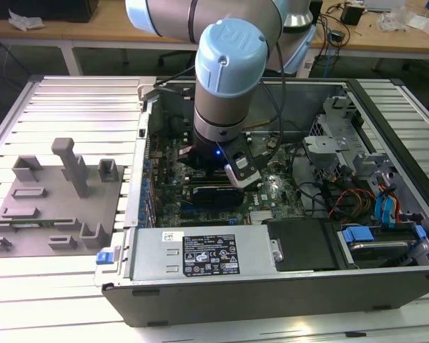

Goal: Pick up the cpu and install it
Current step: 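Install the second cpu locking lever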

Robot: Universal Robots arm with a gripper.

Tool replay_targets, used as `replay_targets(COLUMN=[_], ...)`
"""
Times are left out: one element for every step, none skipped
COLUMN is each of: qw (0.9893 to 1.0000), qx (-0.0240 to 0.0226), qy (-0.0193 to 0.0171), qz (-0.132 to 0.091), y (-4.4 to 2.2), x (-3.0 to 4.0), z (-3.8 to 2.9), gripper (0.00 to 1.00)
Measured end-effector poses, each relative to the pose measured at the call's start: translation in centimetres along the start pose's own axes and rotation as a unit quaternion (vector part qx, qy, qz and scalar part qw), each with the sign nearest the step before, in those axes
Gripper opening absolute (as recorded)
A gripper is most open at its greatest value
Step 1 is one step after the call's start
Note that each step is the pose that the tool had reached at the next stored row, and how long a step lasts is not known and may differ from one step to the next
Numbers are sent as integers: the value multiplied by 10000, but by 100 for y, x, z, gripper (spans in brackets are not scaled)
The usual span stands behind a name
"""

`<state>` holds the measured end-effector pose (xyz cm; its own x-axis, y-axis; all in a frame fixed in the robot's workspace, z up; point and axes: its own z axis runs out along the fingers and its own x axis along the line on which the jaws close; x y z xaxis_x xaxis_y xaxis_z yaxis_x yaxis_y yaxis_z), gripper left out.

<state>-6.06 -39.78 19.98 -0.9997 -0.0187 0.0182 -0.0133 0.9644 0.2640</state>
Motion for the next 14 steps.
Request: replay_targets(qw=[10000, 10000, 10000, 10000, 10000, 10000, 10000, 10000, 10000, 10000, 10000, 10000, 10000, 9999], qx=[-9, -14, -15, -15, -14, -14, -15, -18, -27, -36, -52, -64, -97, -128], qy=[0, 0, 0, 0, -1, 0, -1, -1, -2, -2, -2, -2, -3, -4], qz=[-1, -1, -1, -1, 0, 1, 2, 3, 3, 3, 3, 2, 1, 1], y=[4, 9, 8, 6, 5, -1, -20, -31, -40, -46, -56, -62, -70, -74], x=[0, 0, 0, -1, -2, -2, -2, -2, -1, -1, -1, -1, -1, 0], z=[-15, -31, -41, -44, -47, -59, -66, -69, -72, -73, -77, -78, -81, -82], gripper=[11, 11, 11, 11, 11, 11, 11, 11, 11, 11, 11, 11, 11, 11])
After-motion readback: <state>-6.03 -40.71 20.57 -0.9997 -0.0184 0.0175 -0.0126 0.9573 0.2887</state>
